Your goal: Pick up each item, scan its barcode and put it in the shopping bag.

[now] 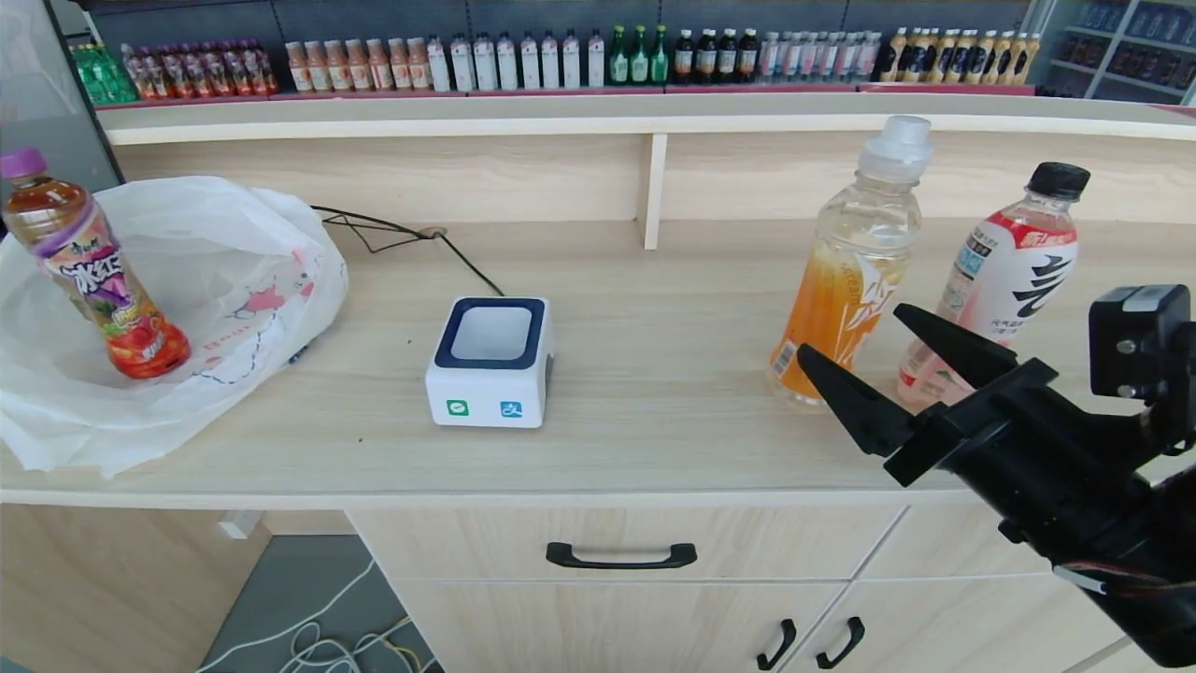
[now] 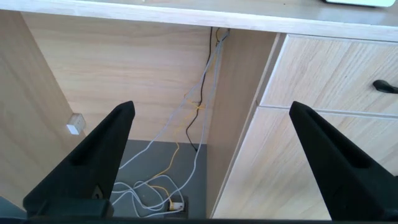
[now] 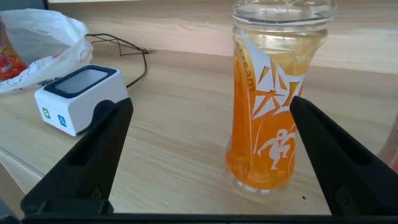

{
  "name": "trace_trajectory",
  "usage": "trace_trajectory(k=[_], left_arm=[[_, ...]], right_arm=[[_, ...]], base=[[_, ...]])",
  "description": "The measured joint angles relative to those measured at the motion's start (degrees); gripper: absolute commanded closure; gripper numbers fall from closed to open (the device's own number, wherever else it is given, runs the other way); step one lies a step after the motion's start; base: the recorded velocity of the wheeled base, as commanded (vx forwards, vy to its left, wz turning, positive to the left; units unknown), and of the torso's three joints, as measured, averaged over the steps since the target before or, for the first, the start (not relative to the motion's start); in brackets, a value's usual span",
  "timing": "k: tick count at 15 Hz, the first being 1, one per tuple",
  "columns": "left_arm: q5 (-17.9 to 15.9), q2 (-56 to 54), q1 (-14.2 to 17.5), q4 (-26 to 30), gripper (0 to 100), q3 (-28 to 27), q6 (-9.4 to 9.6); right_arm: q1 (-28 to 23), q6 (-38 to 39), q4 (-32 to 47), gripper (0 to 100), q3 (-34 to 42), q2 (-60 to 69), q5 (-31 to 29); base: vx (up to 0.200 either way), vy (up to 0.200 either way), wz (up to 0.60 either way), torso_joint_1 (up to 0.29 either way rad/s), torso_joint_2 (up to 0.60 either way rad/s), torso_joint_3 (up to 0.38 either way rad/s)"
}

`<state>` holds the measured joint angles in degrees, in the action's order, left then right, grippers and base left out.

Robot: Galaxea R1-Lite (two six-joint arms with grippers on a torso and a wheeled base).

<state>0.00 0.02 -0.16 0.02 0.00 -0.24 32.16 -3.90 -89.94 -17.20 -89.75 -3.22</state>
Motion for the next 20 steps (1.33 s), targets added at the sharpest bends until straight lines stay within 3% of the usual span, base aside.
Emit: trace_trajectory(k=[2,7,20], left_arm=[[0.00,0.00,0.13,-0.02,0,0.00,0.00],[0.00,0.00,0.16,-0.02,0,0.00,0.02],[0.00,0.00,0.09,-0.02,0,0.00,0.11]], right_arm=[[-0.27,-0.30,0.00,0,-0.44,-0.41,-0.61],[0.02,-0.41,0.00,0,-2.63,-2.36,-9.78],[-1.87,1.56,0.00,0,-8.87,-7.96,-11.28]], base=[[0.000,0.000,0.00,0.000,0.00,0.000],[0.000,0.000,0.00,0.000,0.00,0.000],[0.000,0.000,0.00,0.000,0.00,0.000]])
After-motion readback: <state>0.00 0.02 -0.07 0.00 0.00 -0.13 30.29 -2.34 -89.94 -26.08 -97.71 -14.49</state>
